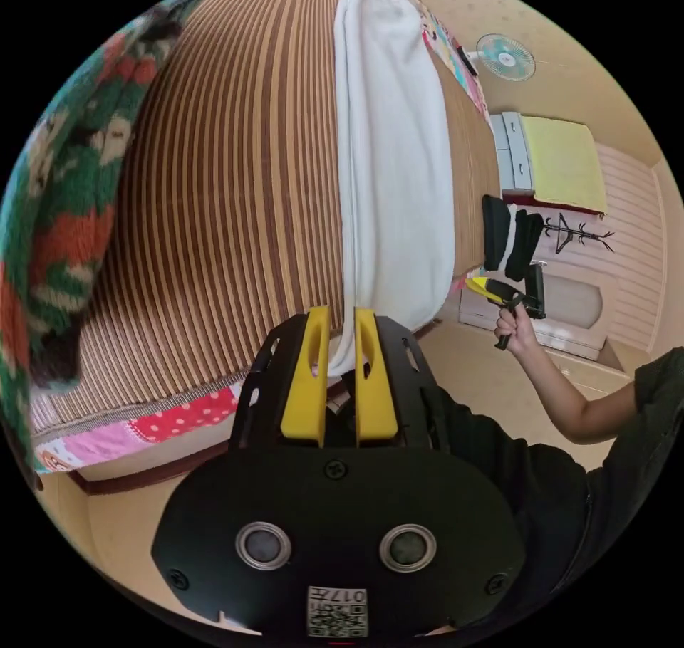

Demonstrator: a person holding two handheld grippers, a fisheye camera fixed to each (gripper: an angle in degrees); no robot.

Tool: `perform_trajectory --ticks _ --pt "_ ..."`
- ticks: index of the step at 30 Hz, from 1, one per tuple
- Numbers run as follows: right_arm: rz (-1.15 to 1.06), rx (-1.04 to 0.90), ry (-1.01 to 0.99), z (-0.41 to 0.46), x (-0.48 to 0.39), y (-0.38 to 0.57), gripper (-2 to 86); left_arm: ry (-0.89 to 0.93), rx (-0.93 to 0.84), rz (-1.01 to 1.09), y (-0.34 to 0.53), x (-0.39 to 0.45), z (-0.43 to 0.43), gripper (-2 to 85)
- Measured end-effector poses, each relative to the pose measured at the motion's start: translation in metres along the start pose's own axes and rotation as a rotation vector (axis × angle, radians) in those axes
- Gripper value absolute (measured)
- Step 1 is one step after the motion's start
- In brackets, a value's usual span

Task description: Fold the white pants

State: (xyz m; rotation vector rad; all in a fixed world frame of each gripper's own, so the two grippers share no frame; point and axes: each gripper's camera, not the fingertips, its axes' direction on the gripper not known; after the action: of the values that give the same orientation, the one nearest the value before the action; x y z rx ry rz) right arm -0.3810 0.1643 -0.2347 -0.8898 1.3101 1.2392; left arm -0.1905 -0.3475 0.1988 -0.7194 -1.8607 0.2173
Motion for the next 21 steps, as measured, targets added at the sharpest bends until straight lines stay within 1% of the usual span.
perform_trajectory --ticks 3,6,7,10,11,12,14,16,17,18,19,21 --pt "-0.076 0.038 -0.009 0.004 -0.003 -0.03 10.0 0.036 0.084 0.029 -0.041 0.001 -0.006 10.6" --pt "-0.107 0.005 -0.011 0.022 0.004 -0.063 11.4 0.079 0.07 -0.003 -0.08 -0.01 0.013 13.7" --pt "-0.11 -0.012 -0.035 0.03 0.009 -0.075 11.7 0.079 0.061 -0.015 -0.086 -0.012 0.018 13.6" --pt "-0.119 -0.057 -0.113 0.051 0.022 -0.1 11.4 0.156 0.056 -0.001 -0.108 -0.014 0.037 12.1" --pt "-0.125 -0.065 -0.131 0.056 0.024 -0.105 11.1 0.175 0.036 0.007 -0.115 -0.013 0.047 10.6" --pt "-0.136 -0.091 -0.159 0.066 0.026 -0.113 10.0 0.173 0.003 0.0 -0.121 -0.013 0.056 8.7" --pt "-0.147 -0.125 -0.15 0.078 0.026 -0.118 7.8 0.151 -0.029 -0.019 -0.122 -0.015 0.067 6.3" --pt "-0.182 -0.14 -0.169 0.08 0.026 -0.109 5.2 0.182 -0.023 -0.014 -0.115 -0.017 0.069 5.6" --pt "-0.189 -0.132 -0.196 0.077 0.027 -0.104 4.6 0.241 0.003 0.013 -0.105 -0.017 0.065 5.3" --pt "-0.197 -0.11 -0.279 0.068 0.029 -0.092 3.6 0.325 0.035 0.047 -0.093 -0.016 0.059 5.2" --pt "-0.196 -0.086 -0.376 0.058 0.031 -0.077 2.7 0.363 0.045 0.062 -0.086 -0.015 0.055 5.1" --pt "-0.225 -0.069 -0.461 0.04 0.024 -0.048 1.7 0.493 0.056 0.136 -0.055 -0.004 0.039 5.1"
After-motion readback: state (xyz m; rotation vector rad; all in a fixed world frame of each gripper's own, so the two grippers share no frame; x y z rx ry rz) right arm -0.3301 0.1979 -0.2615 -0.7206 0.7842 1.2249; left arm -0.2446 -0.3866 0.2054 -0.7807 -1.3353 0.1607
